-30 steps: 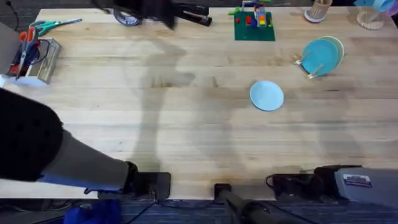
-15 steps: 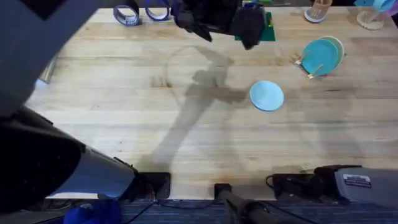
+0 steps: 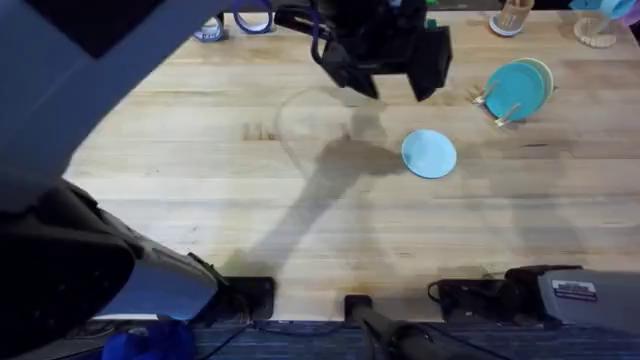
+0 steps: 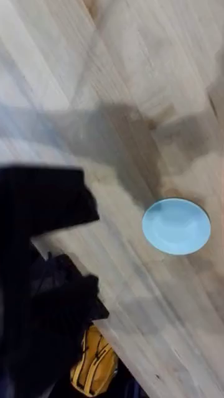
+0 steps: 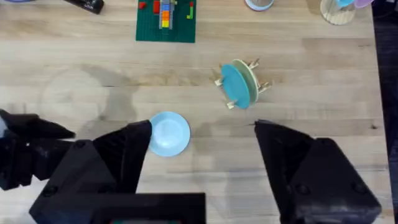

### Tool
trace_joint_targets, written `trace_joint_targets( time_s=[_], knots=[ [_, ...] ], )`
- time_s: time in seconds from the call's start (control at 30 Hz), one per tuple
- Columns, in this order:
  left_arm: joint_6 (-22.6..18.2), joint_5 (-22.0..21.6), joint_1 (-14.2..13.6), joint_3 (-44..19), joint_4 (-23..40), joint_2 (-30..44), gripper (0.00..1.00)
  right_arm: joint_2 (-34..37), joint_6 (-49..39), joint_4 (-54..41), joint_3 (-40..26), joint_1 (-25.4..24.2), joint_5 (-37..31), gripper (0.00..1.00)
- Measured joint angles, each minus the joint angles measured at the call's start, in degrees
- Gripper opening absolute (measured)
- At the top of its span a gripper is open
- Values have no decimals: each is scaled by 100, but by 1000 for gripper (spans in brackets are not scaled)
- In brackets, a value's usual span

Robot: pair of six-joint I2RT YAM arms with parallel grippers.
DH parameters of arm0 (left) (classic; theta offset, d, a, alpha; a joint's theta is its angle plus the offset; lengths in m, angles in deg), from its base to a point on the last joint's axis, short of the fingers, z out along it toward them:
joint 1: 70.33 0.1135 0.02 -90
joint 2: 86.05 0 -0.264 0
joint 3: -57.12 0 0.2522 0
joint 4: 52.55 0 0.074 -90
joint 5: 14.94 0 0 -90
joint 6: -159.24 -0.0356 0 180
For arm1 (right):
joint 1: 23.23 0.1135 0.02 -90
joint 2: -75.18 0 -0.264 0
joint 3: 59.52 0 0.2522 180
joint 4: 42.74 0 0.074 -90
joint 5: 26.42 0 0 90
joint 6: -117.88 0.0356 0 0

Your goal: Pick up the plates from the table one by one and place each into a slot on the dish rack.

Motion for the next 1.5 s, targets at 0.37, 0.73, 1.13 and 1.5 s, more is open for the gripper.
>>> trace_joint_targets(
  time_s=[0.37,0.73,1.13,1.5],
  knots=[
    [285,-70,-391,132,-610,0,45,-73,45,-1,0,0,-2,996],
    [356,743,-409,1694,-2554,0,45,-210,80,-1,0,0,0,996],
    [341,2312,-124,3341,-4803,0,44,-210,84,-1,0,0,24,996],
    [582,2541,89,3670,-5096,0,43,-210,84,-1,0,0,26,996]
  ],
)
